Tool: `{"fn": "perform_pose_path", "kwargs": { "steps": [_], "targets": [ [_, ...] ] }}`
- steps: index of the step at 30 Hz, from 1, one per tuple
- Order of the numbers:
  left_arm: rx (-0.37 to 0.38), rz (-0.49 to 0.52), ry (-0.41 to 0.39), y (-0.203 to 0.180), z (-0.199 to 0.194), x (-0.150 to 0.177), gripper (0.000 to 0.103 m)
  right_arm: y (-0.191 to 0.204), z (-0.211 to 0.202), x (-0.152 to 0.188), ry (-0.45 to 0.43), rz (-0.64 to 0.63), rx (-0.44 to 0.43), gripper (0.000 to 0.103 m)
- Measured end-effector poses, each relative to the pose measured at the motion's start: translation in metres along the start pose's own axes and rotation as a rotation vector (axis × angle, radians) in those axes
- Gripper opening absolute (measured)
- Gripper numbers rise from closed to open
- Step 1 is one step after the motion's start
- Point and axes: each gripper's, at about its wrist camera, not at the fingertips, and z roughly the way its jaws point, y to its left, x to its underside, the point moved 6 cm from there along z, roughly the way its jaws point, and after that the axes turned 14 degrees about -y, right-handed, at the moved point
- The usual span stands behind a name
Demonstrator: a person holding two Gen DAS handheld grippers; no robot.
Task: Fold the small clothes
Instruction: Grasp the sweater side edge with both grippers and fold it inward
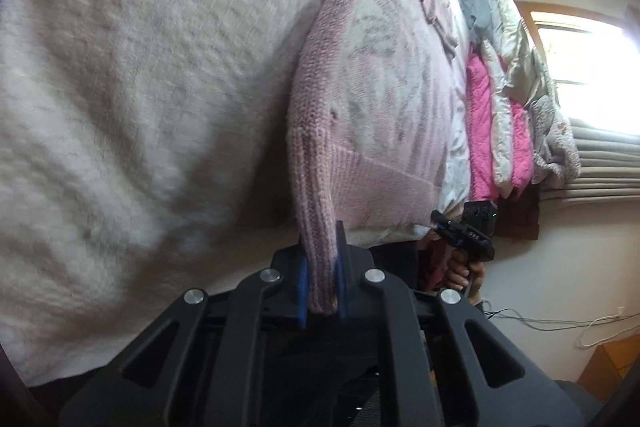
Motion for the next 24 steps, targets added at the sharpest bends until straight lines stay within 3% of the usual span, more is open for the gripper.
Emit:
{"fn": "perform_pose_path", "kwargs": {
  "steps": [7, 15, 20, 24],
  "targets": [
    [0.085, -0.021, -0.065, -0.029, -0.017, -0.003, 0.008, 0.032, -0.018, -0.012, -0.055, 0.027, -0.127, 0.01],
    [0.205, -0.026, -0.136, -0.075, -0.04, -0.028, 0.008, 0.073, -0.037, -0.042, -0.13, 0.07, -0.282, 0.01],
    [0.267, -0.029, -0.177, -0.099, -0.054, -0.059, 0.008, 0.096, -0.043, -0.072, -0.183, 0.09, -0.36, 0.01],
    [0.295, -0.042, -0.217, -0.111, -0.062, -0.096, 0.008, 0.105, -0.047, -0.104, -0.236, 0.111, -0.373, 0.01]
  ]
}}
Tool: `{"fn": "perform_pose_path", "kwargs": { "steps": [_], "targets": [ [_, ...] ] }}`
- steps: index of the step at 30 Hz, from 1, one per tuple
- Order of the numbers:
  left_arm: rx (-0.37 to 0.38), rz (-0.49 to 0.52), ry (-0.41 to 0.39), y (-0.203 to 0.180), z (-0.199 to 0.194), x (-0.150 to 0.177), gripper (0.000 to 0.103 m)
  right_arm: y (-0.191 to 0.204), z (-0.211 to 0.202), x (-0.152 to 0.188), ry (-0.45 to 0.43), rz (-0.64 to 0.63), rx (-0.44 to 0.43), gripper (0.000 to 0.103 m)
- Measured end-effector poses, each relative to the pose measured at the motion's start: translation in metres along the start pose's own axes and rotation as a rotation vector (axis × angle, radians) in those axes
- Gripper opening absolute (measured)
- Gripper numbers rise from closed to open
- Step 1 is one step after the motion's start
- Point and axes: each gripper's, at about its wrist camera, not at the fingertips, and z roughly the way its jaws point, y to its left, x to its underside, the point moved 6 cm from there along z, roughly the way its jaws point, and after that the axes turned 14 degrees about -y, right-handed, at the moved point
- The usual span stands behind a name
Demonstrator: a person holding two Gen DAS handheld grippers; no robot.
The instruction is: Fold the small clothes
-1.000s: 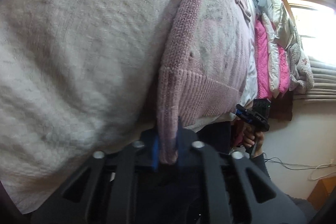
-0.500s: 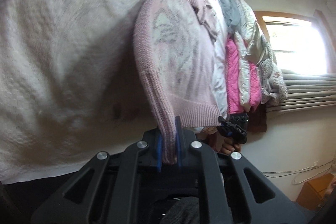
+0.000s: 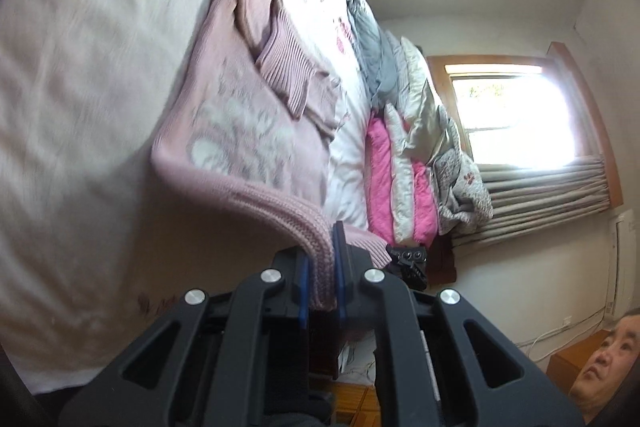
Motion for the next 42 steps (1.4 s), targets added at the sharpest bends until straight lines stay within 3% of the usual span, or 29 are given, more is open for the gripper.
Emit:
{"fn": "perform_pose_path", "kwargs": {
  "steps": [8, 13, 20, 24, 28, 29, 32, 37, 42],
  "targets": [
    [-0.023, -0.048, -0.063, 0.003, 0.029, -0.088, 0.008, -0.009, 0.024, -0.071, -0.105, 0.044, 0.066, 0.01],
    [-0.079, -0.096, -0.076, 0.022, 0.067, -0.136, 0.008, -0.027, 0.064, -0.114, -0.105, 0.056, 0.15, 0.01],
    [-0.184, -0.171, -0.067, 0.068, 0.104, -0.172, 0.009, -0.072, 0.113, -0.144, -0.066, 0.08, 0.292, 0.01],
    [-0.203, -0.186, -0.061, 0.078, 0.108, -0.176, 0.013, -0.089, 0.127, -0.149, -0.039, 0.085, 0.337, 0.019],
    [-0.224, -0.075, -0.103, 0.056, 0.094, -0.18, 0.025, -0.068, 0.115, -0.154, -0.049, 0.022, 0.306, 0.043],
    [-0.235, -0.034, -0.12, 0.049, 0.091, -0.182, 0.03, -0.06, 0.111, -0.156, -0.051, -0.007, 0.302, 0.043],
    [-0.275, 0.086, -0.13, 0.03, 0.088, -0.188, 0.03, -0.045, 0.102, -0.162, -0.046, -0.115, 0.331, 0.043],
    [-0.359, 0.241, -0.067, 0.019, 0.106, -0.192, 0.031, -0.041, 0.113, -0.155, 0.006, -0.311, 0.447, 0.042],
    [-0.475, 0.332, -0.002, 0.028, 0.127, -0.192, 0.032, -0.05, 0.135, -0.139, 0.053, -0.446, 0.528, 0.042]
  ]
}}
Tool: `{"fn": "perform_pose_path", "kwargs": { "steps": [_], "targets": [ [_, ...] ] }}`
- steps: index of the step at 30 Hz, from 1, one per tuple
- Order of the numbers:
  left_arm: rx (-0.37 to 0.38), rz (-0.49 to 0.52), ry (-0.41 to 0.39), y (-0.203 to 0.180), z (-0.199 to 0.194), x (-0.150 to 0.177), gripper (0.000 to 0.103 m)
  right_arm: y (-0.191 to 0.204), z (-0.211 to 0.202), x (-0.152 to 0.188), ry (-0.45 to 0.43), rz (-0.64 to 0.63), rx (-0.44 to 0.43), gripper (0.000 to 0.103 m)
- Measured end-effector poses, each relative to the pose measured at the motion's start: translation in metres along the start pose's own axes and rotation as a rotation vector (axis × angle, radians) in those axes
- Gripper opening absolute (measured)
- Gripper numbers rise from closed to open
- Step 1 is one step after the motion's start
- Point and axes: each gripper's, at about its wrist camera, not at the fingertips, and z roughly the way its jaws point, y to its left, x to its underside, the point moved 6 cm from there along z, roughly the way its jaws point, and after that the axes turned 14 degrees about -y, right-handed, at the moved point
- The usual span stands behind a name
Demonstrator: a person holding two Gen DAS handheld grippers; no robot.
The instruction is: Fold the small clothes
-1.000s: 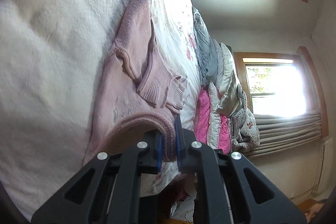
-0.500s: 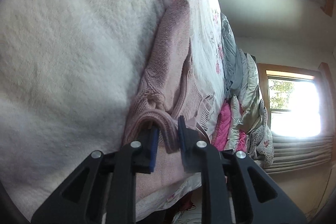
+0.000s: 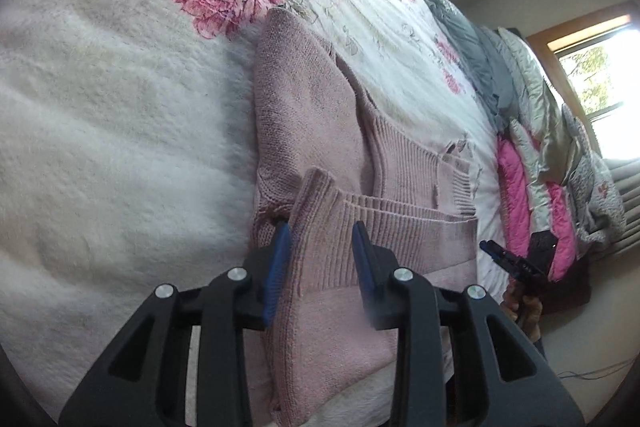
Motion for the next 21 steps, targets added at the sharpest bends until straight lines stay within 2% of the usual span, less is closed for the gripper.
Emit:
{"fn": "perform_pose_path", "kwargs": {
  "steps": [5, 6, 7, 8, 9, 15, 18, 21],
  "targets": [
    [-0.038, 0.078, 0.031, -0.009, 0.01, 0.004, 0.031, 0.003, 0.016, 0.006, 0.031, -0.063, 0.028, 0.041],
    [-0.044, 0.103, 0.034, -0.013, 0.009, 0.006, 0.026, 0.006, 0.016, 0.008, 0.034, -0.082, 0.026, 0.033],
    [-0.054, 0.132, 0.033, -0.016, 0.008, 0.009, 0.015, 0.008, 0.016, 0.009, 0.034, -0.108, 0.029, 0.023],
    [-0.065, 0.158, 0.035, -0.019, 0.009, 0.011, 0.01, 0.01, 0.015, 0.011, 0.03, -0.14, 0.04, 0.019],
    [-0.065, 0.17, 0.042, -0.021, 0.01, 0.014, 0.009, 0.012, 0.014, 0.011, 0.026, -0.161, 0.045, 0.016],
    [-0.063, 0.143, 0.052, -0.012, 0.015, 0.013, 0.01, 0.008, 0.015, 0.008, 0.027, -0.158, 0.069, 0.02],
    [-0.058, 0.142, 0.042, -0.012, 0.014, 0.015, 0.006, 0.009, 0.02, 0.009, 0.038, -0.17, 0.086, 0.02],
    [-0.034, 0.136, 0.002, -0.014, 0.004, 0.013, 0.004, 0.011, 0.017, 0.009, 0.028, -0.189, 0.105, 0.011]
  ]
}}
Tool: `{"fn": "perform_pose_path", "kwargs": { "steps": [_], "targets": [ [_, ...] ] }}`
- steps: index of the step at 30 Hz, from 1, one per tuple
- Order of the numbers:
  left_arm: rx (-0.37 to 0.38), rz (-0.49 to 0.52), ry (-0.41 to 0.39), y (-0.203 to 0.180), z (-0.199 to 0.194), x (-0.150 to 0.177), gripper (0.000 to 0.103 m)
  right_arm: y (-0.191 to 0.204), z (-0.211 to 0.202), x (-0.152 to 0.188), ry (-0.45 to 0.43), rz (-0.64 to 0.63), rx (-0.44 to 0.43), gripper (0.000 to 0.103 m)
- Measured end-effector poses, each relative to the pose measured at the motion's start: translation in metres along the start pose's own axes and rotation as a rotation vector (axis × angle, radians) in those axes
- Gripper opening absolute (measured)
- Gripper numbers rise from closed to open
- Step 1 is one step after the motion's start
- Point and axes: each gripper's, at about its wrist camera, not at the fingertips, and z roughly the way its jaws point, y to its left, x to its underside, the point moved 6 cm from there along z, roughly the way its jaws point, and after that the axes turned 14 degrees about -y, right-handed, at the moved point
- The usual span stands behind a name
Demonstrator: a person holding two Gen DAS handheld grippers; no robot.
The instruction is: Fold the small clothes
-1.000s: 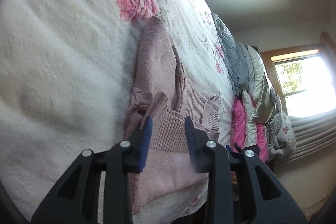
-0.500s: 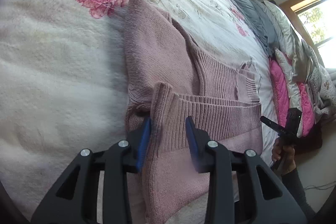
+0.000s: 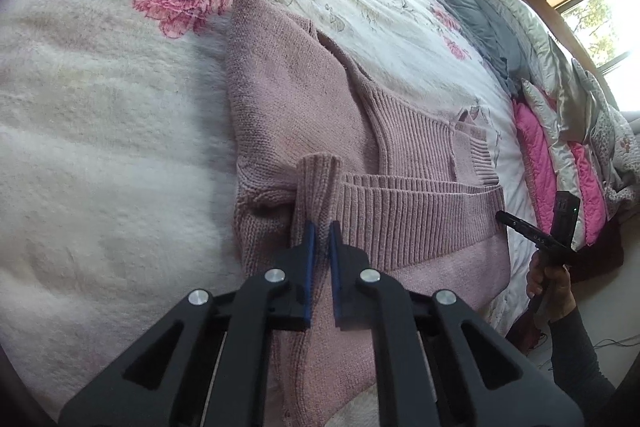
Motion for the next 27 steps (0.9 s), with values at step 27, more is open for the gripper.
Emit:
{"fn": "perform_pose_path", "kwargs": {
  "steps": [27],
  "targets": [
    [0.07, -0.056, -0.131, -0.005, 0.015, -0.145, 0.004, -0.024, -0.013, -0.151, -0.187, 0.199, -0.009, 0.0]
  ]
}}
